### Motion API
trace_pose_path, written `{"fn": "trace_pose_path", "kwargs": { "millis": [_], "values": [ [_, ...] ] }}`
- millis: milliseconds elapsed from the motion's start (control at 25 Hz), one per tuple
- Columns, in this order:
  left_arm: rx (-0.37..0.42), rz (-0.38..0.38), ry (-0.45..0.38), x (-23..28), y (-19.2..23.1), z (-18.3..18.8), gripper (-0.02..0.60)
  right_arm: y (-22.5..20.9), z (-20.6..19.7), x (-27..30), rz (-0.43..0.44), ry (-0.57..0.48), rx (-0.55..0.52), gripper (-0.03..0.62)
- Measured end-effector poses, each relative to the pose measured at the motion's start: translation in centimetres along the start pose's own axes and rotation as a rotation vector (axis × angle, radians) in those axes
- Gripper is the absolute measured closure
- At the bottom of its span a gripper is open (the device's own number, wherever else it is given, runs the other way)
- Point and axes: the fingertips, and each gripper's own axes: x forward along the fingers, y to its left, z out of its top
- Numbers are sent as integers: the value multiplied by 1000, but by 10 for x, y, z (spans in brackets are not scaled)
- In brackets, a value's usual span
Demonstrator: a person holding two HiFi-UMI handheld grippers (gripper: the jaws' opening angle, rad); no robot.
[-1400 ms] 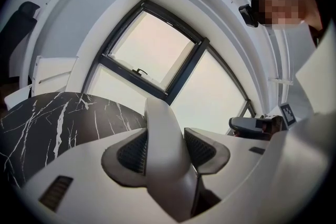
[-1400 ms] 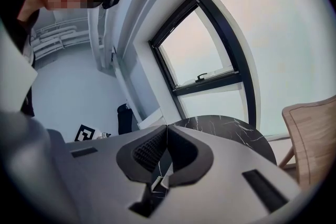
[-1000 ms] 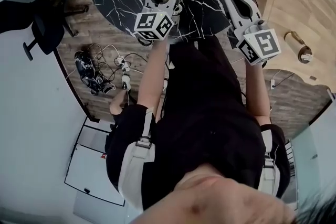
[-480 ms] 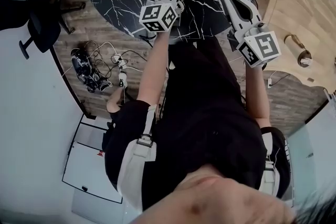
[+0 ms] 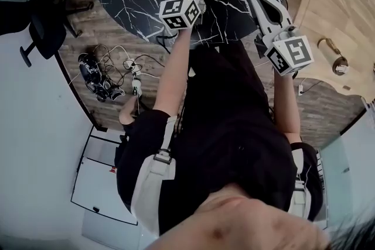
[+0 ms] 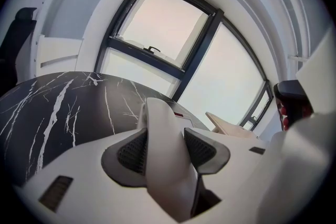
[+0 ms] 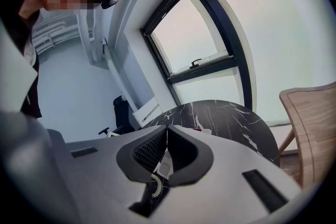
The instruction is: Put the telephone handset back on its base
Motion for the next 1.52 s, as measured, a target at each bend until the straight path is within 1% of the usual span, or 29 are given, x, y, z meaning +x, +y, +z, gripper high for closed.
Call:
{"fn": "trace_pose_path", "kwargs": {
  "millis": [360, 520, 720, 1000, 1240, 1520],
  "values": [
    [12, 23, 27, 10, 6, -5, 354, 0, -1, 1, -2, -2, 9, 563],
    [42, 46, 45, 11, 6, -8, 353, 2, -3, 1, 4, 3, 13, 564],
    [66, 83, 89, 15, 10, -17, 351, 3, -6, 2, 8, 7, 15, 565],
    [115, 110, 112, 17, 10, -21, 348, 1, -7, 0, 5, 6, 19, 565],
    [92, 124, 116, 20, 11, -23, 350, 1, -8, -1, -1, 8, 25, 564],
    [105, 123, 100, 21, 8, -23, 350, 0, -10, -2, -2, 8, 26, 565]
  ]
}}
